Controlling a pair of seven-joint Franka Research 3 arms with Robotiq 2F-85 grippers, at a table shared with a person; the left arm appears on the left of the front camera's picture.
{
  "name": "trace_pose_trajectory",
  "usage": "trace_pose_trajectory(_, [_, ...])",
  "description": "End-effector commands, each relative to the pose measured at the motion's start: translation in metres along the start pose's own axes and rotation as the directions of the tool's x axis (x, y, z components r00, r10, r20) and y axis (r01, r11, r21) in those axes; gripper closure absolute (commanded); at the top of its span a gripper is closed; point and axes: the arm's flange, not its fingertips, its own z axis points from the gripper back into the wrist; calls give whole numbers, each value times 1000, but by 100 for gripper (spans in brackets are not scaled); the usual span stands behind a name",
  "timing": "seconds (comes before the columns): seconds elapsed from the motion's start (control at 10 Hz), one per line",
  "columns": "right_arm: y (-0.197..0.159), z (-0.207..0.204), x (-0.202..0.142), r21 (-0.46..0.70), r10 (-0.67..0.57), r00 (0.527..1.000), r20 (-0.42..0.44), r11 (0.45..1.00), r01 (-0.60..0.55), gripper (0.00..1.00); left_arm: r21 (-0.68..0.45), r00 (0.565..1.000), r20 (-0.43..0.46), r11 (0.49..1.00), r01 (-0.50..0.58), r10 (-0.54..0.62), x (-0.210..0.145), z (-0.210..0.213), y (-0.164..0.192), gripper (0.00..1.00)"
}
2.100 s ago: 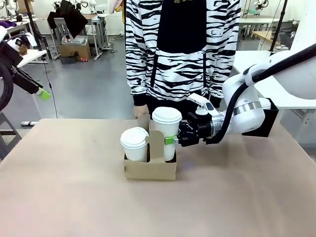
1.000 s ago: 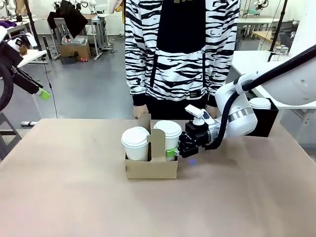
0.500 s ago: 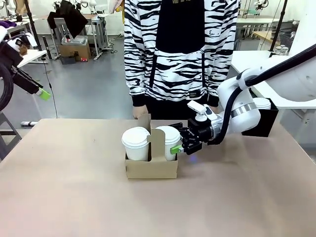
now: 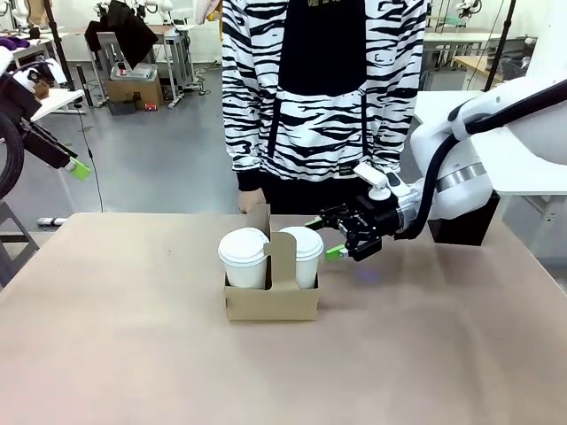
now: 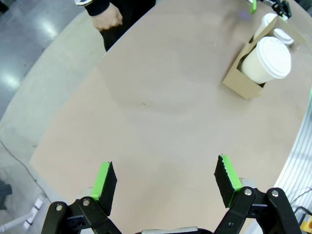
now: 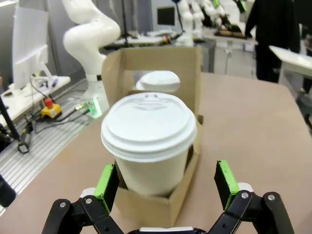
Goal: Pour a drink into a cup and package it in a carrier.
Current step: Insert the held 600 ml Paper Cup into the Cup Carrier.
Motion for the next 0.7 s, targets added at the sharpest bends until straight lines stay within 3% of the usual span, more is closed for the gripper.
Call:
trace_pose_trajectory(0.0, [20, 27, 25, -116, -97, 988, -120, 990, 83, 0, 9, 1000, -3, 1000, -2, 2, 1, 1, -1, 0])
trace_pose_trajectory(0.1, [29, 45, 41, -198, -147, 974, -170, 974, 112, 0, 9, 1000, -3, 1000, -2, 2, 1, 1, -1, 0])
trace_pose_trajectory(0.4, [71, 105, 98, -484, -365, 879, -308, 855, 185, 0, 9, 1000, -3, 1000, -2, 2, 1, 1, -1, 0])
trace_pose_trajectory(0.6, [102, 139, 125, -630, -482, 815, -323, 752, 195, 0, 9, 1000, -3, 1000, -2, 2, 1, 1, -1, 0])
